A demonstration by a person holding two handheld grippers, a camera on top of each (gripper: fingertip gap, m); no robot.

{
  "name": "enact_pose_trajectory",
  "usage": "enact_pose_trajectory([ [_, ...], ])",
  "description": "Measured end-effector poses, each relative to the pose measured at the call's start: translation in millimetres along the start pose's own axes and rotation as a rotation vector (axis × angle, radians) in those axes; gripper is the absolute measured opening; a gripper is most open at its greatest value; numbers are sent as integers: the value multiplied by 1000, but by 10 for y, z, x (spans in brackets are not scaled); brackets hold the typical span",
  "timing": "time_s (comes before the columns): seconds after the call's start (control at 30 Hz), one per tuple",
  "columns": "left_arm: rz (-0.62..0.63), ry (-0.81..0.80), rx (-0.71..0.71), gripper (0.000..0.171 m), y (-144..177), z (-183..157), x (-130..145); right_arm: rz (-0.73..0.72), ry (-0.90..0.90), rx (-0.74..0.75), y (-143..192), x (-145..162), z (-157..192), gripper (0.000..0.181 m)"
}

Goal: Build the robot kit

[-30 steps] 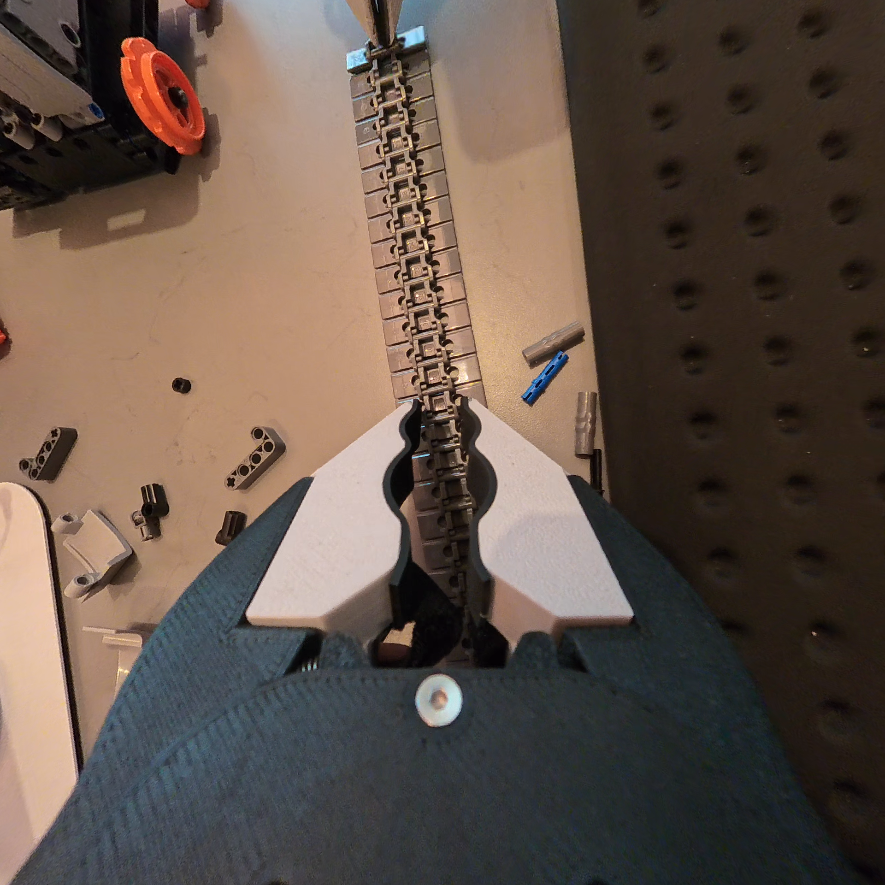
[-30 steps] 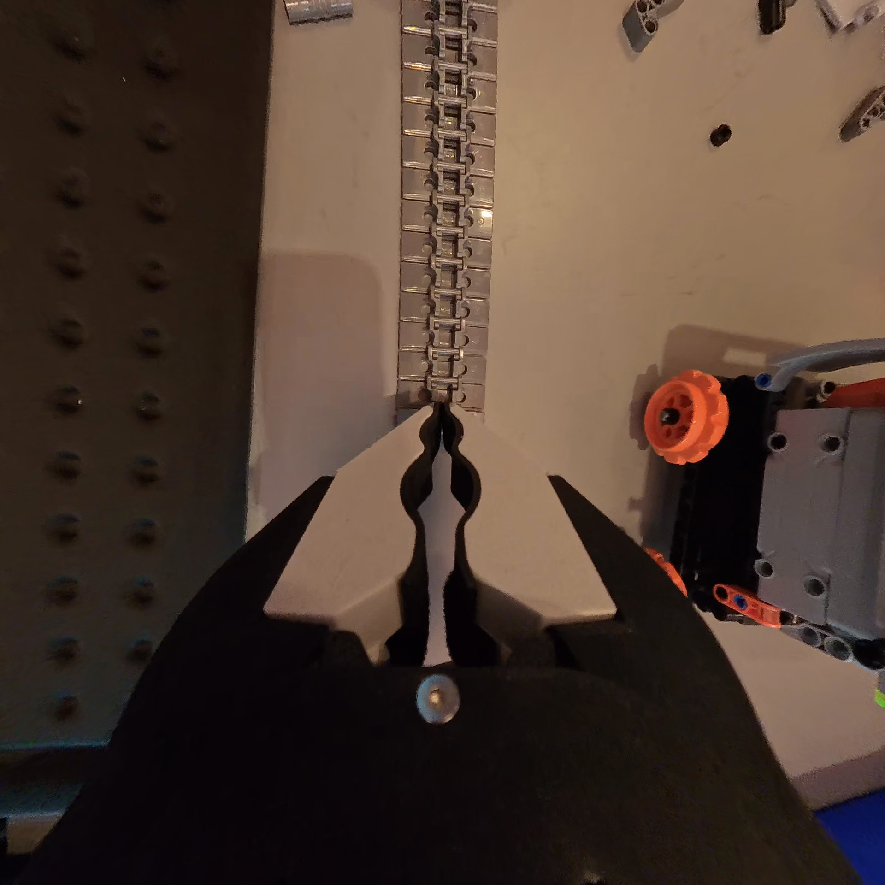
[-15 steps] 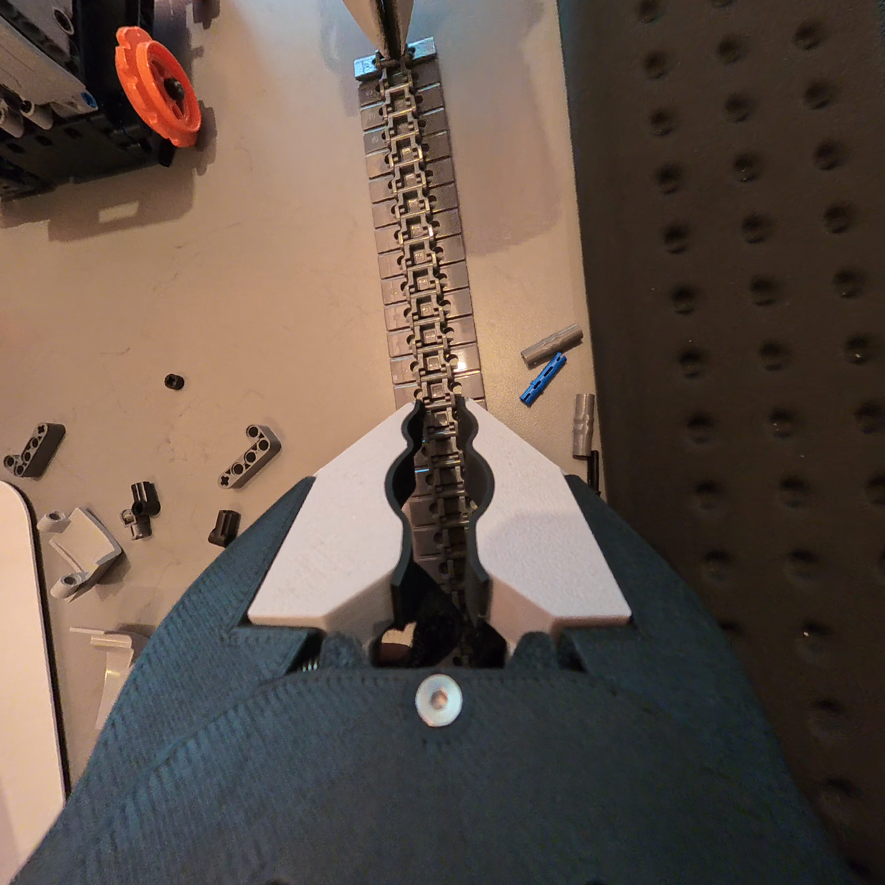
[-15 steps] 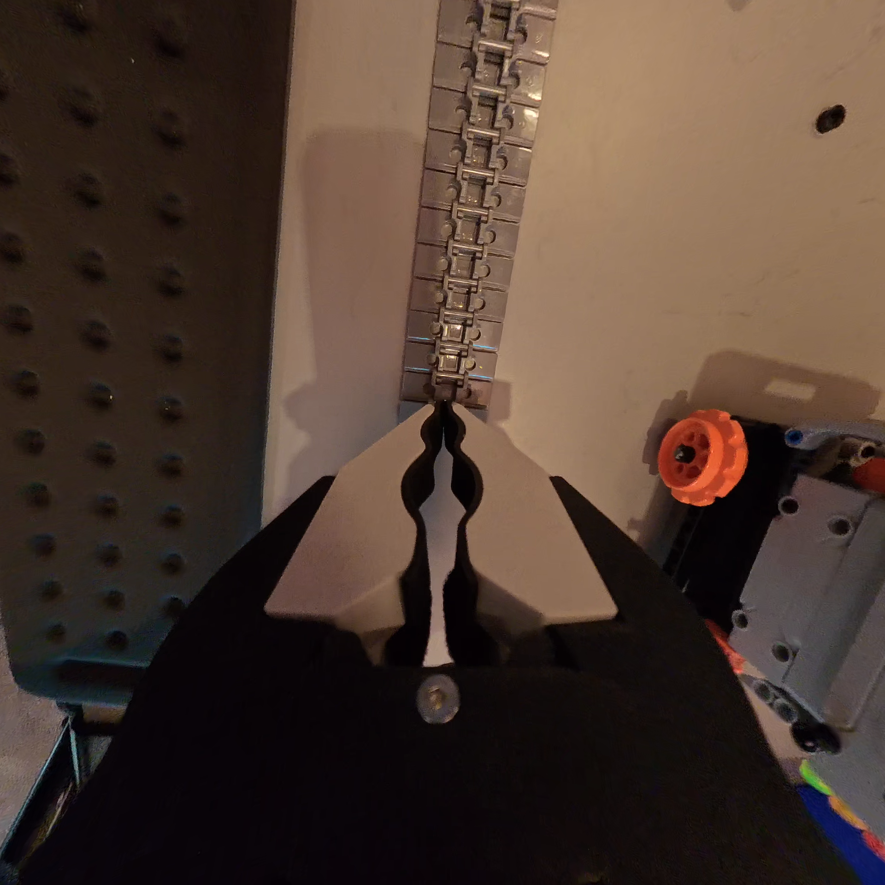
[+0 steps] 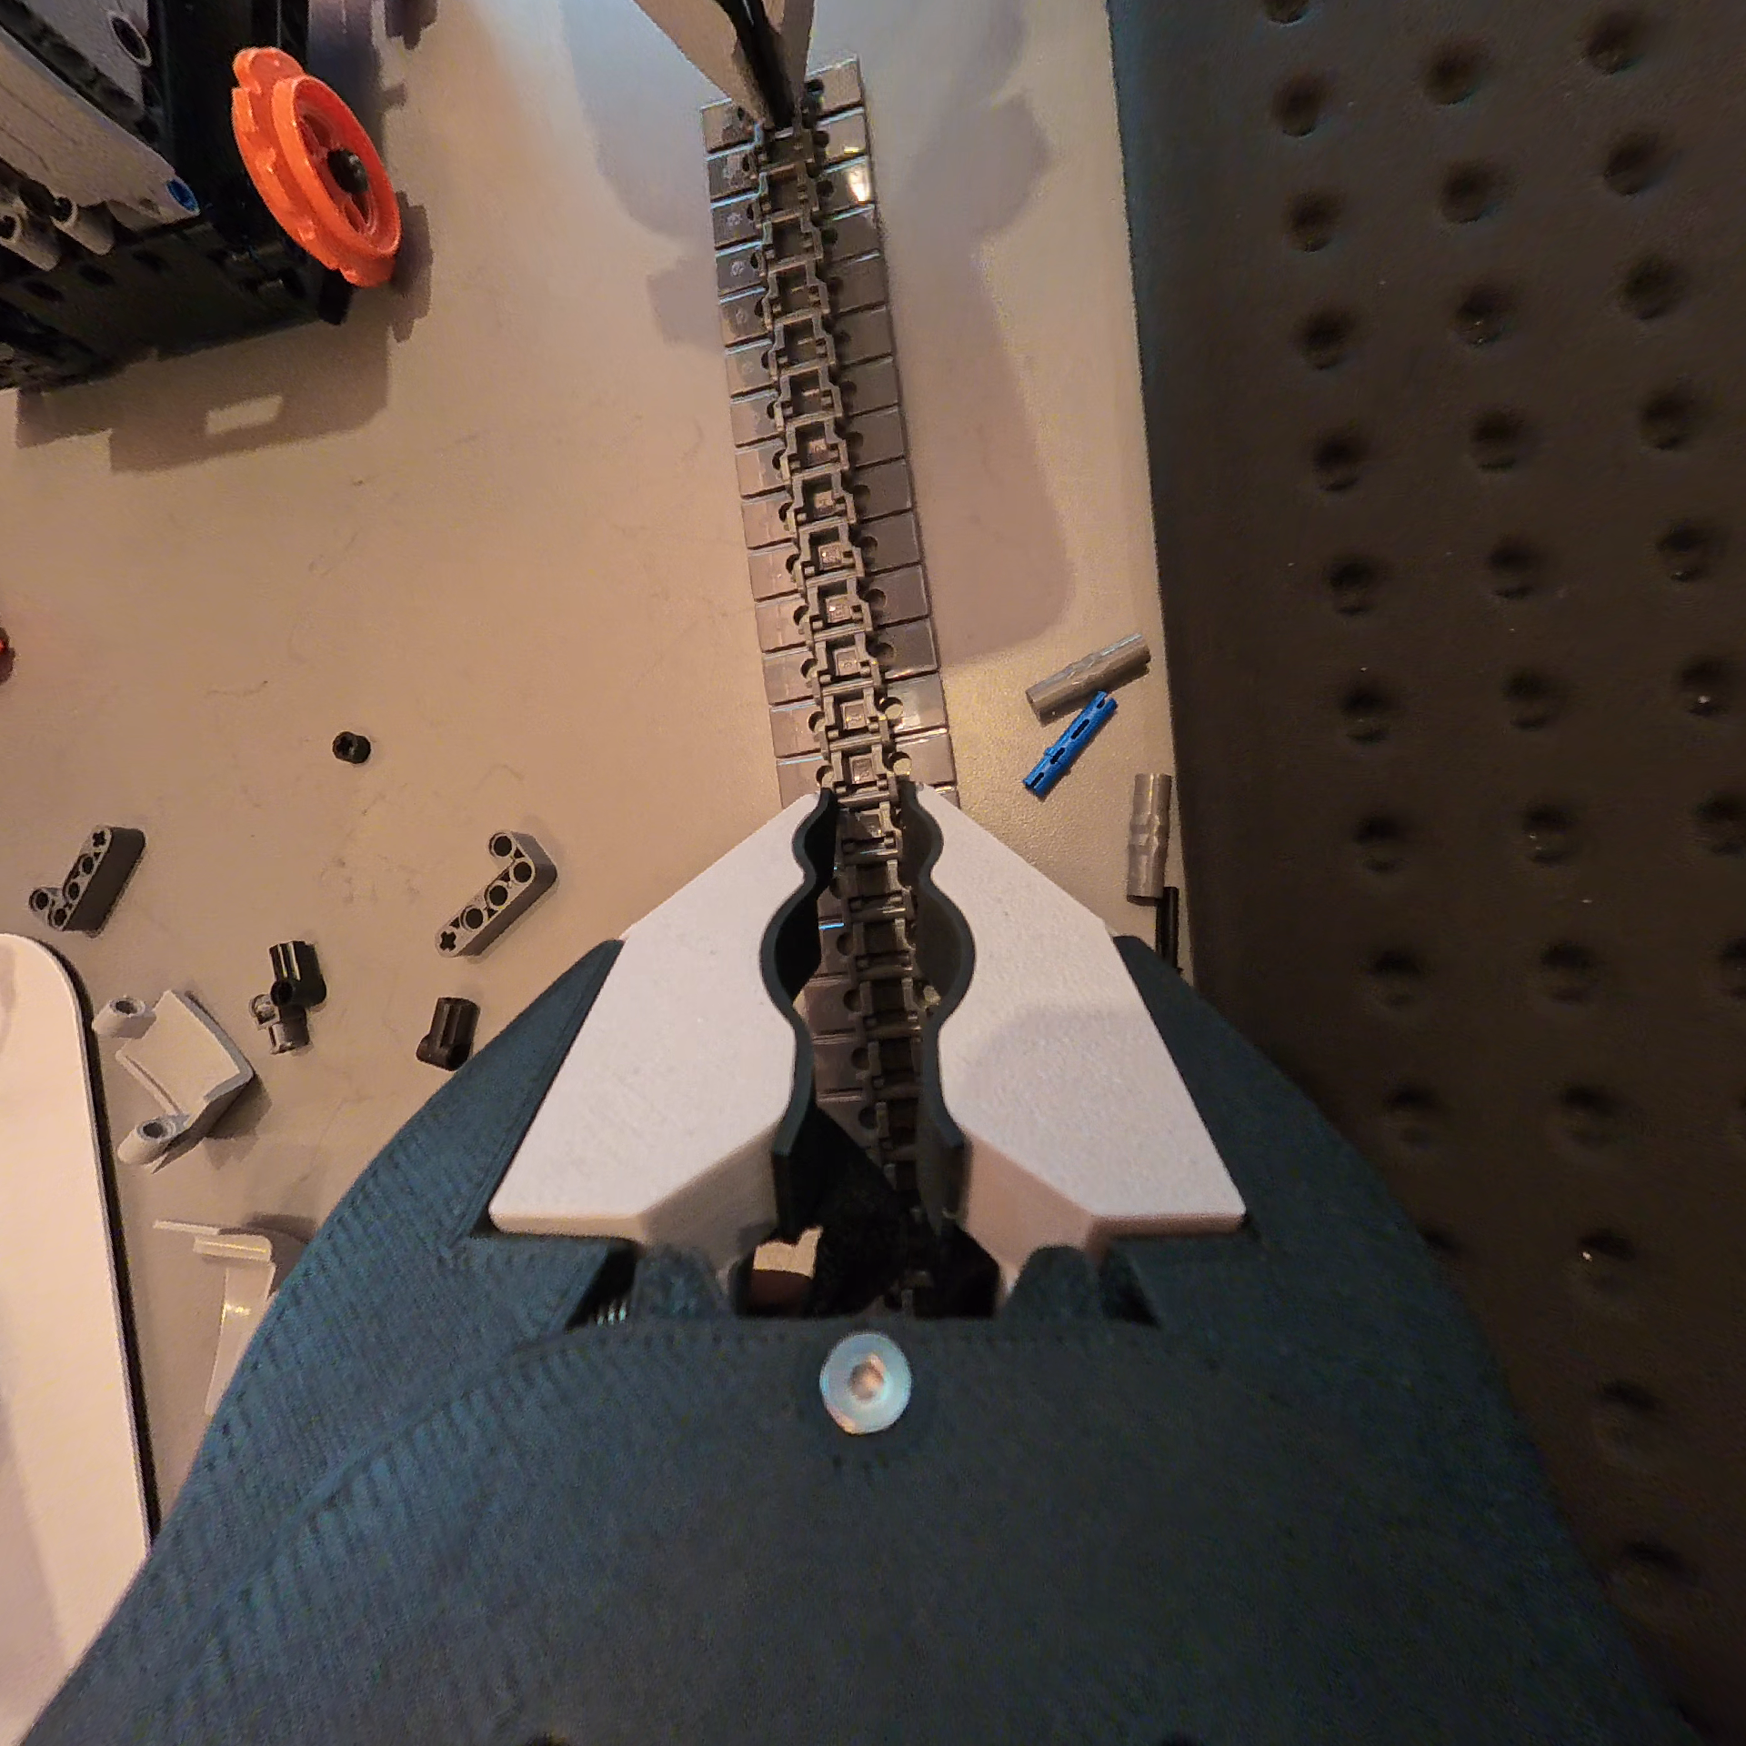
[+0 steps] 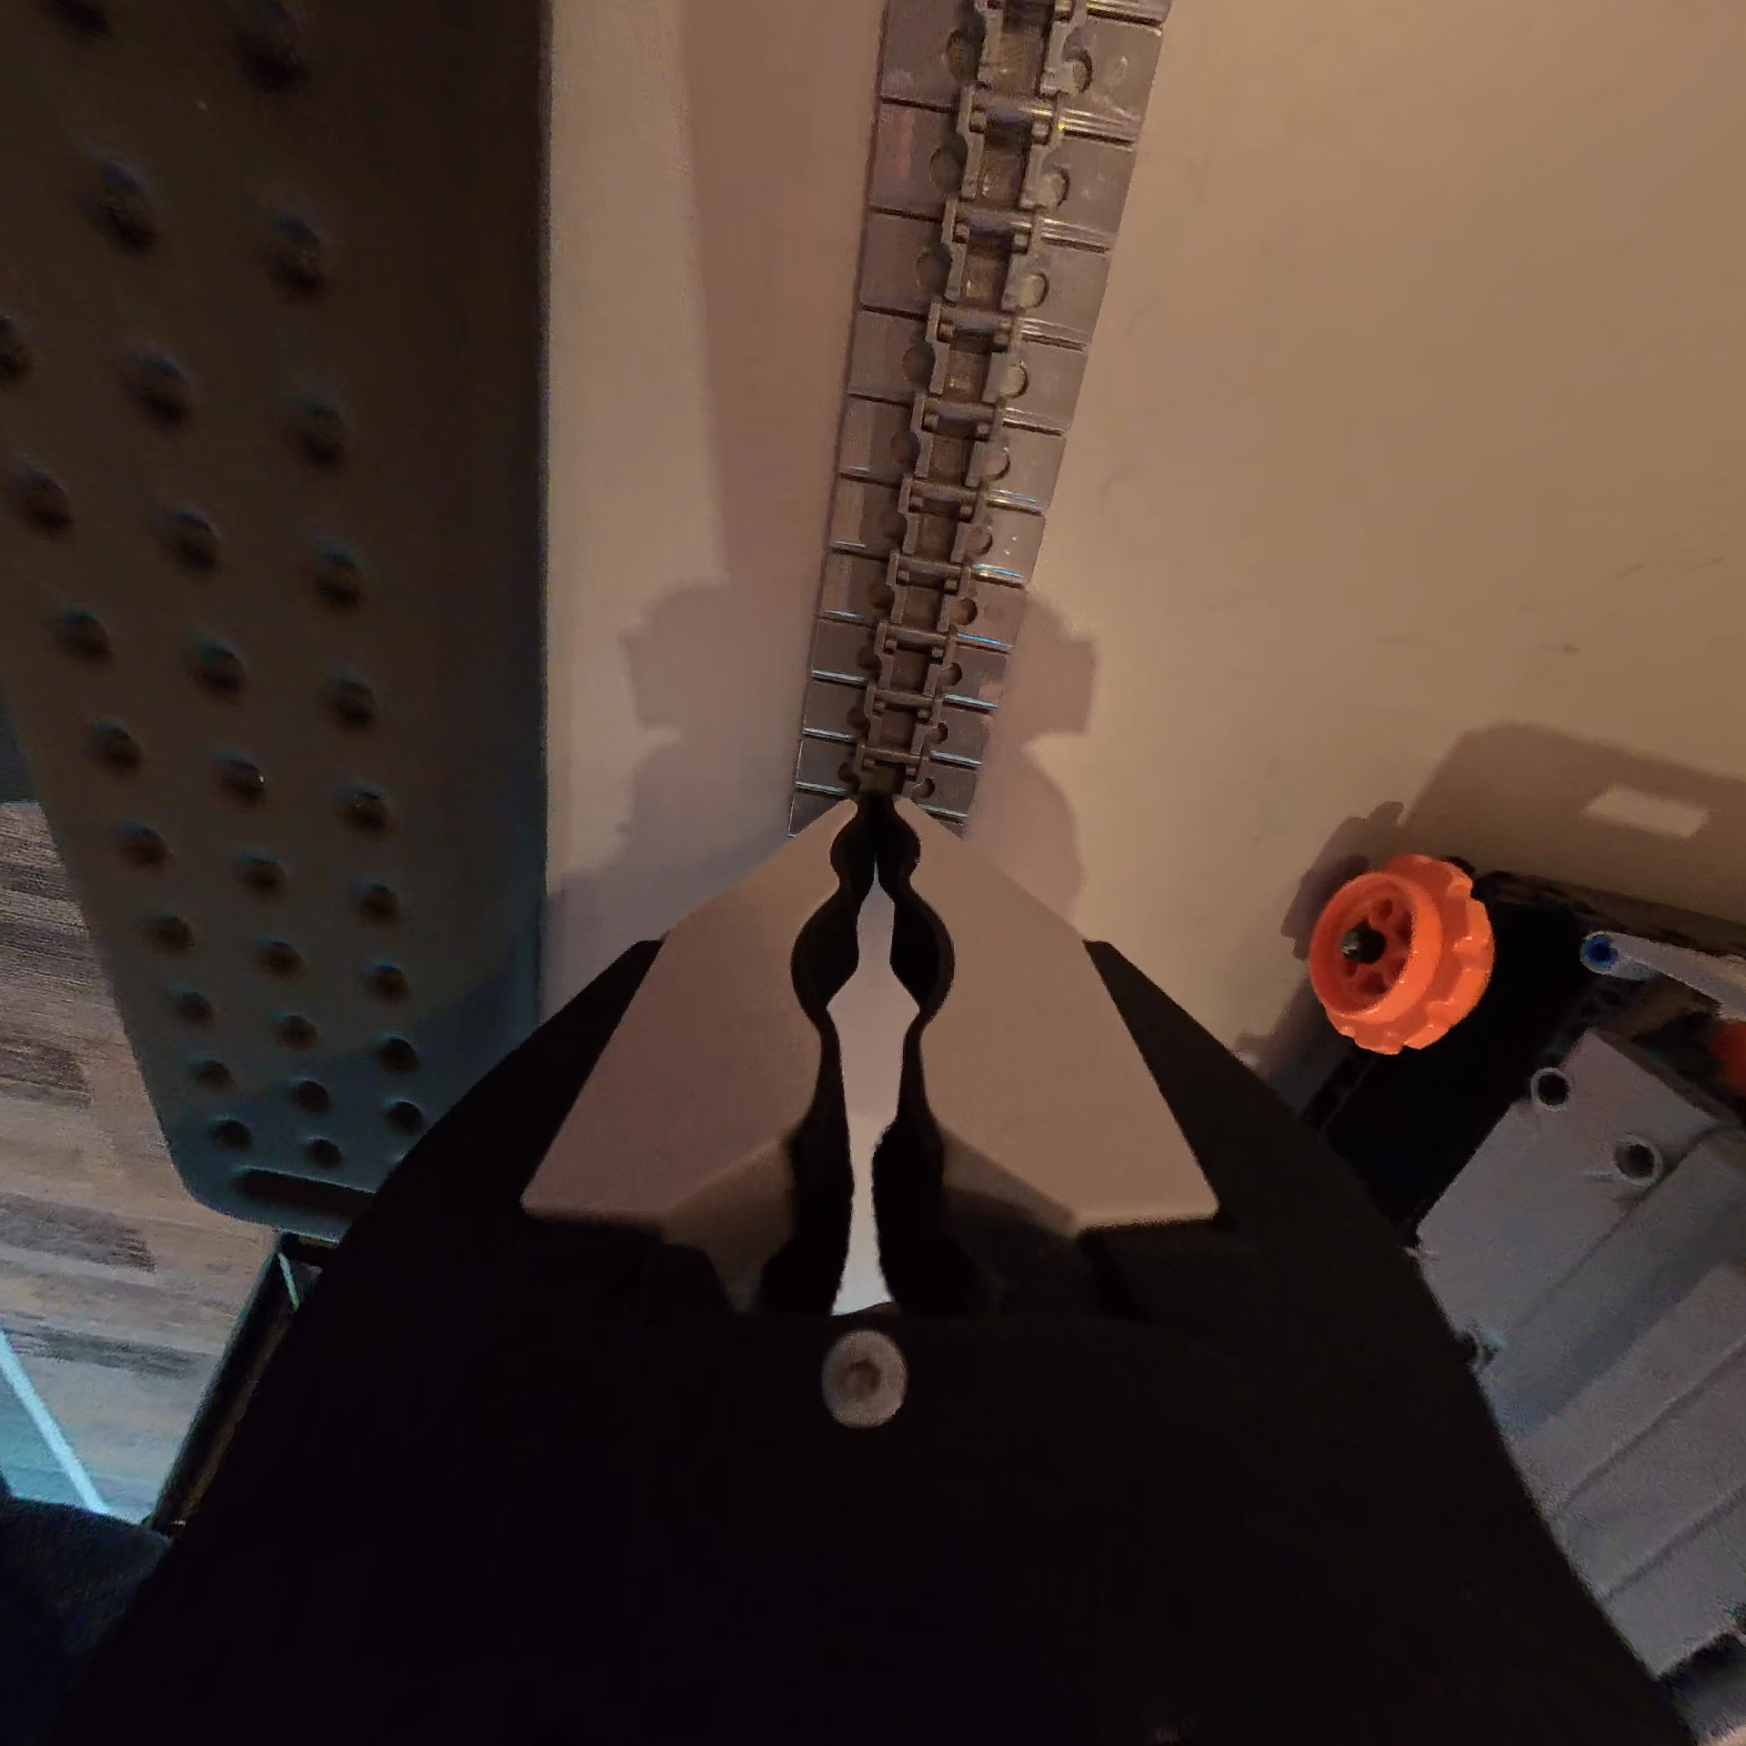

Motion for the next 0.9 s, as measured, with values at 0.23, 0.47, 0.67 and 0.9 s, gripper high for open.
enact_pose_trajectory([
  [0.23,-7,5,2,13,1,5,10,-153,-15,-17,-14,123,70,0],
  [0.47,-7,1,-3,16,11,12,17,-347,-99,148,99,437,250,4],
  [0.67,11,21,-4,20,70,50,72,-417,-89,210,-44,441,376,24],
  [0.9,27,47,51,20,127,29,149,-506,-105,226,-197,433,328,0],
])
Point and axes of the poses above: each gripper's, where its closed fingertips meet, y back along the fingers, x out of its underside, z = x × y across the jaws, the point moved 10 cm from there along y, back along the fingers, and after that the axes turned 13 degrees about -x, right-handed, at the moved point
